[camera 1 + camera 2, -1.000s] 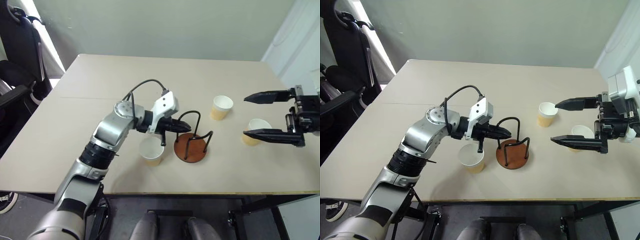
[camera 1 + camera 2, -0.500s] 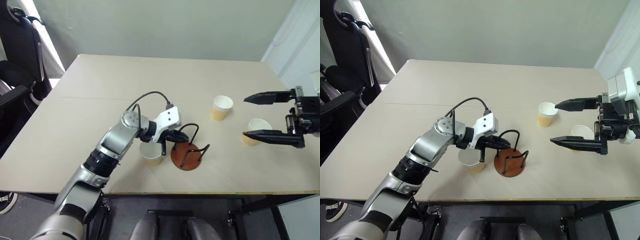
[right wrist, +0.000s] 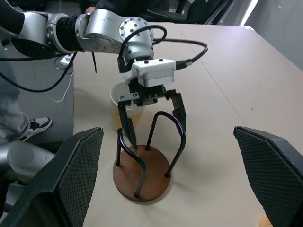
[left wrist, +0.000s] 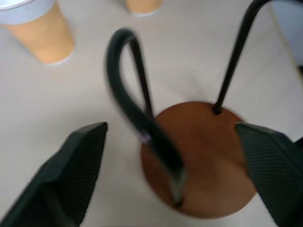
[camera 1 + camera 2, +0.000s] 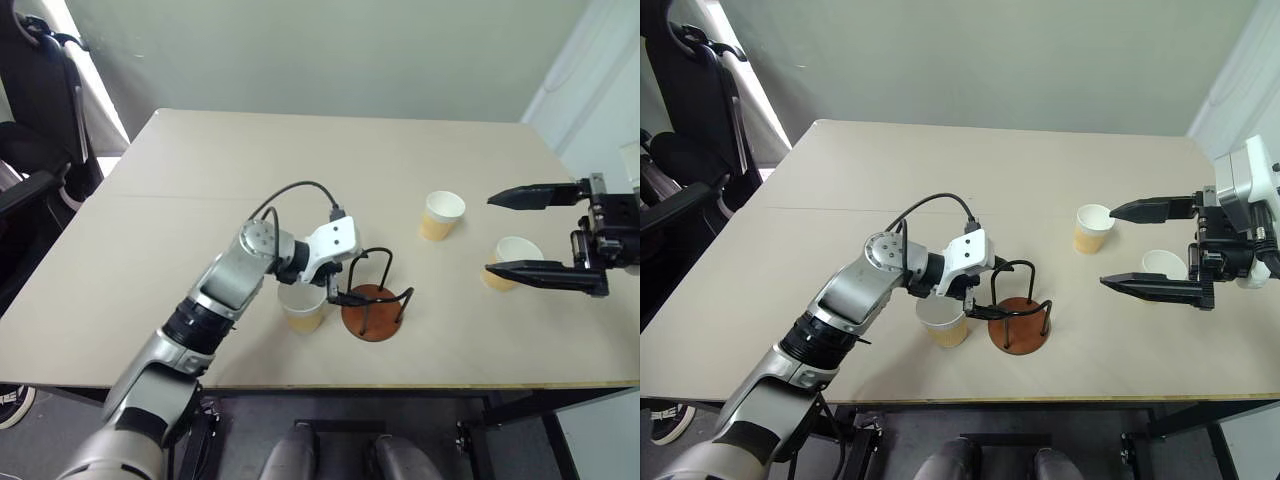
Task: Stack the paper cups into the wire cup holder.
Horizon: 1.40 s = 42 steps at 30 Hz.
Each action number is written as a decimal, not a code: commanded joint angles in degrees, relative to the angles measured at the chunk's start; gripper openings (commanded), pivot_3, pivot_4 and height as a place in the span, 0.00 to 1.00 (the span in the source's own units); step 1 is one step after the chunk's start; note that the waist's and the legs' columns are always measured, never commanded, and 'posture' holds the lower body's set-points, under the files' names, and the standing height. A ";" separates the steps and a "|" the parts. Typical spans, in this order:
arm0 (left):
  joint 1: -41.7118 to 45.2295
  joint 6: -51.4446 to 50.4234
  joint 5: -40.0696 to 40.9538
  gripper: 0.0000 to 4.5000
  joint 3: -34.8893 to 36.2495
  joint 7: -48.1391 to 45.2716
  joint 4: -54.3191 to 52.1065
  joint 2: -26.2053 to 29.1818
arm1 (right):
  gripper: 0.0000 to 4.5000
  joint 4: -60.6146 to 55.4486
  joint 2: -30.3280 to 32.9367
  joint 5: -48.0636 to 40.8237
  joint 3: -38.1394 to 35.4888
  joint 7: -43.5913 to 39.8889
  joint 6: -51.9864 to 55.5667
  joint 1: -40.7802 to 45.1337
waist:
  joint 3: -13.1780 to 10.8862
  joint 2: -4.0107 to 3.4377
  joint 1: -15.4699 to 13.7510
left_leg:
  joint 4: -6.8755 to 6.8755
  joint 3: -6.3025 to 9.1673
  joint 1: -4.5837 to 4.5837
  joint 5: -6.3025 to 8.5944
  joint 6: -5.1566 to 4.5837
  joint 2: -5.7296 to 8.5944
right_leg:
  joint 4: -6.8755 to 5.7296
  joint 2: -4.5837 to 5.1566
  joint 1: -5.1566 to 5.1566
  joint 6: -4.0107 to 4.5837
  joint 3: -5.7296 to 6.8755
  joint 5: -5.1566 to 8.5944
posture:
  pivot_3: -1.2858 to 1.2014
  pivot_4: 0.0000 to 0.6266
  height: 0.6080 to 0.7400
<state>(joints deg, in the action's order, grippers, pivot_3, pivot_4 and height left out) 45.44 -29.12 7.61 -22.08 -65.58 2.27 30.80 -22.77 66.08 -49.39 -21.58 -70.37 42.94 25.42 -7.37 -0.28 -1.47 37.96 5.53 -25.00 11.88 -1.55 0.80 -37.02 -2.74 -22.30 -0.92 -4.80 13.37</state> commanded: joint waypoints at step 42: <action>-23.64 -9.59 37.31 0.99 47.46 -10.88 -24.79 33.98 | 1.00 48.81 -4.63 52.21 36.57 -13.92 -33.12 22.20 | -0.02 -0.25 1.02 | -0.60 -0.09 -0.02 0.07 0.33 -0.27 | -0.11 -0.01 -0.57 0.97 0.09 -0.13 | 0.52 0.24 1.00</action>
<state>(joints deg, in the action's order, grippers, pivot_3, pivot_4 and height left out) 22.02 -38.15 43.53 22.90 -77.10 -20.95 64.13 25.98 61.09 2.37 16.14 -84.00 10.40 46.13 -7.39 -0.53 -0.46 37.24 5.43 -25.02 11.91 -1.16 0.52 -37.13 -2.75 -22.92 0.07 -4.71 13.23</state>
